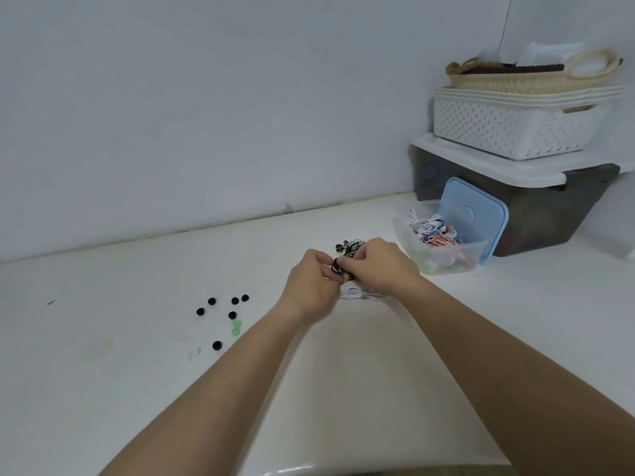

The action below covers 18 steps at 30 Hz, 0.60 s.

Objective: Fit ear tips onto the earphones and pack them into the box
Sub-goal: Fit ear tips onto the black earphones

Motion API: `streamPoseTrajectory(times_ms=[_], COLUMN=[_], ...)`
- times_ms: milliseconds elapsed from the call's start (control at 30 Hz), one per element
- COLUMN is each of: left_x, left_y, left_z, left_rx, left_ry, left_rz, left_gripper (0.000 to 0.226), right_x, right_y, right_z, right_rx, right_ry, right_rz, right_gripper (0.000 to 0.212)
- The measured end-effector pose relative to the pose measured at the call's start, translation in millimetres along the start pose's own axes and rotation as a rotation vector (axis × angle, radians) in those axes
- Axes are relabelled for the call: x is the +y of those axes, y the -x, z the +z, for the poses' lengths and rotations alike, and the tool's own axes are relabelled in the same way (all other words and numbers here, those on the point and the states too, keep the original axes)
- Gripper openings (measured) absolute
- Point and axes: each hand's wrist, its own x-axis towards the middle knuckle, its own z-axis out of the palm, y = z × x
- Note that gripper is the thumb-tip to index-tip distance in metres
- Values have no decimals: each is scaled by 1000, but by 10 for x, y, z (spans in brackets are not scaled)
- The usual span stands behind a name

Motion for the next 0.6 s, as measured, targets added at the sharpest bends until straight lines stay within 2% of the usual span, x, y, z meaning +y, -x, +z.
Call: streamPoseTrajectory(times_ms=[133, 200, 300, 400, 533, 600], left_x=[-30, -25, -34, -63, -56, -42], left_y=[40, 53, 65, 56, 26, 16], left_z=[-40, -70, -112, -142, -140, -133], left_rx=[-35, -65, -109, -119, -120, -128], left_ry=[67, 87, 132, 185, 325, 374], left_rz=[-28, -29, -36, -66, -118, -142], left_gripper=[29, 29, 53, 53, 37, 37], right_x=[-157, -187, -164, -177, -243, -245], right_y=[1, -18, -77, -105, -100, -100], right_z=[-26, -34, -37, -109, -305, -379], right_rx=[-64, -135, -140, -75, 1, 3], right_ry=[-88, -115, -149, -335, -459, -522], right_rz=[103, 121, 113, 73, 21, -5], right_gripper=[46, 34, 16, 22, 35, 38])
